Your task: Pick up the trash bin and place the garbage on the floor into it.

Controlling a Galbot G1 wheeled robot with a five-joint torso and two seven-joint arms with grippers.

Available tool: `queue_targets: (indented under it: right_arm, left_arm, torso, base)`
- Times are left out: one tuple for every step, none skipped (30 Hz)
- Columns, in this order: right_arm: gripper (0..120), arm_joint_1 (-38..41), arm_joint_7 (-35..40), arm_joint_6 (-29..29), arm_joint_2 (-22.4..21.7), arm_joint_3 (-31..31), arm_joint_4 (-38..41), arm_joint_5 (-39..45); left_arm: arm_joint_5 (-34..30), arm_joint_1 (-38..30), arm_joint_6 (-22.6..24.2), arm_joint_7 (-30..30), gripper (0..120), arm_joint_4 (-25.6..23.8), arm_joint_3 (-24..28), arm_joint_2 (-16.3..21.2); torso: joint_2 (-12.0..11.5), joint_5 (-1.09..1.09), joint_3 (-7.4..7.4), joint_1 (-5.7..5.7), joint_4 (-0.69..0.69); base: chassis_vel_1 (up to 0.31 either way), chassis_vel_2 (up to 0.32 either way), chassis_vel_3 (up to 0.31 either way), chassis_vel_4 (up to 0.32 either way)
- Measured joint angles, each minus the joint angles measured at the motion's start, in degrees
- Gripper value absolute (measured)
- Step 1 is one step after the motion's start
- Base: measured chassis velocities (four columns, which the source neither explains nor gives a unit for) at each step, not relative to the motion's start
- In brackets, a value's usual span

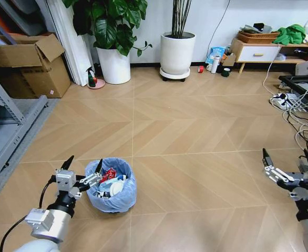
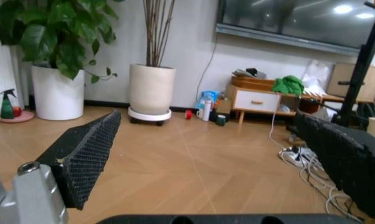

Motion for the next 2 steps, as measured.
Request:
queue_targets:
  right_arm:
    - [100,0.12,0.31,-0.06,0.27,-0.44,-0.03,-0.57]
    - [100,0.12,0.31,-0.06,0.27,-0.44,-0.03,-0.57]
  left_arm:
    - [0.4,0.23,0.0,-0.25,100,0.0,0.22,-0.19]
    - [0.4,0.23,0.0,-0.25,100,0.0,0.22,-0.19]
  torso:
    - [0.0,0.01,0.0,0.0,0.01]
    - [0.0,0.01,0.0,0.0,0.01]
  base:
    - [0.0,0.0,0.0,0.0]
    - [0.0,0.0,0.0,0.0]
